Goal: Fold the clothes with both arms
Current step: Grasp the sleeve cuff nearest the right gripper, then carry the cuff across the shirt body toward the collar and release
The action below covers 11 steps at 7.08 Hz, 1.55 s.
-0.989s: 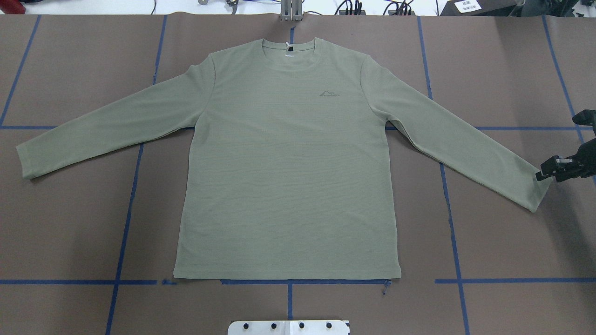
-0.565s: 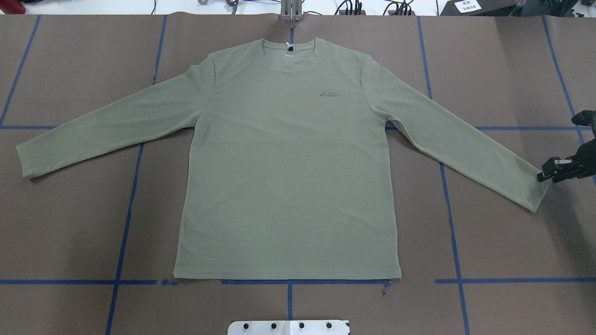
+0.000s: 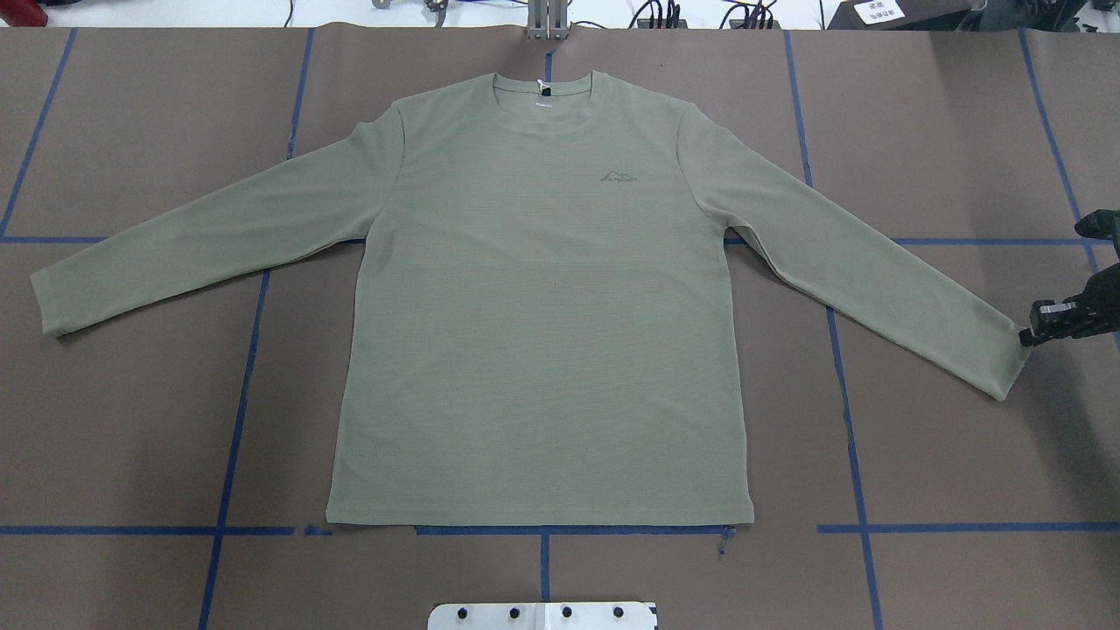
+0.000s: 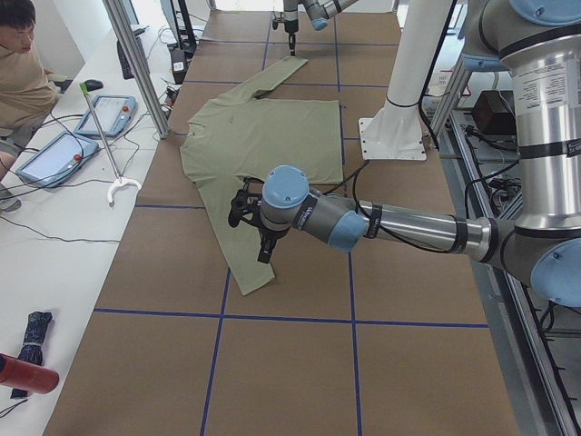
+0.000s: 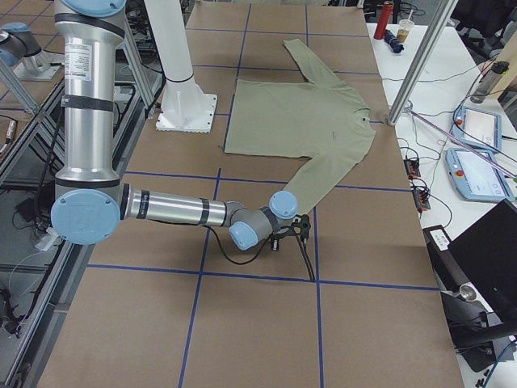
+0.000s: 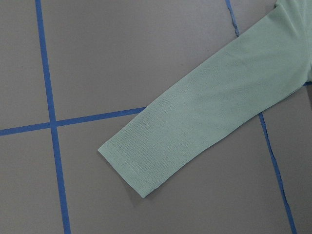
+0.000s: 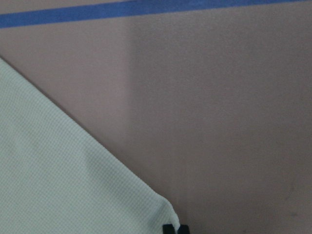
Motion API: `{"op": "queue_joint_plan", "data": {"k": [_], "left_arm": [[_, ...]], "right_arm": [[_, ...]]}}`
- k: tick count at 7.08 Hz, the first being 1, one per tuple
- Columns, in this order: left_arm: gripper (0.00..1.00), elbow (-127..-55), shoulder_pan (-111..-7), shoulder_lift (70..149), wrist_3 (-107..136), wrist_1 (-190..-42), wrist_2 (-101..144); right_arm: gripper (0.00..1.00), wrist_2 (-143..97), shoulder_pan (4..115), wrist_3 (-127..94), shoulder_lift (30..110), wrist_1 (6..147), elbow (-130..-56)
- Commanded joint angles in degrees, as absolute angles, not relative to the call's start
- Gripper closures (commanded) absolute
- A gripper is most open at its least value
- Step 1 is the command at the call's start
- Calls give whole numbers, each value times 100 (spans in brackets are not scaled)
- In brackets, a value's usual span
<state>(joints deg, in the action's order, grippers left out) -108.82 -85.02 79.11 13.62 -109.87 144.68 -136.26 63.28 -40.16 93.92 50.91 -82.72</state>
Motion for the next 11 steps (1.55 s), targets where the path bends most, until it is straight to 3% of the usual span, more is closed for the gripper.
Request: {"op": "queue_joint_plan", "data": {"k": [1,4,6,7,9,11], "left_arm": [[0,-10951,-8508,7910,1362,-10986,14502],[1,-11048,-8525,7875,1354,-10986,14511],[1,-11048,-8517,7884,1362,-10995,14519],[1,-11048,-8517,7884,1362,-10995,14520],[1,-11039,-8517,7892,1362,-10995,14520],[1,-11048,-8517,7884,1362,-11004,14528]], "right_arm": [[100,-13833,6354,-4139,9457,5220,-8899],[100,-13974,6137,-6471,8592,5413,-10008],[100,-13922,5750,-7816,6952,6489,-10387],[100,-13783,5470,-8057,6012,7156,-10371],[100,-12408,4260,-8103,4979,7559,-10266],[100,-11735,3545,-8060,3952,7515,-9297]]}}
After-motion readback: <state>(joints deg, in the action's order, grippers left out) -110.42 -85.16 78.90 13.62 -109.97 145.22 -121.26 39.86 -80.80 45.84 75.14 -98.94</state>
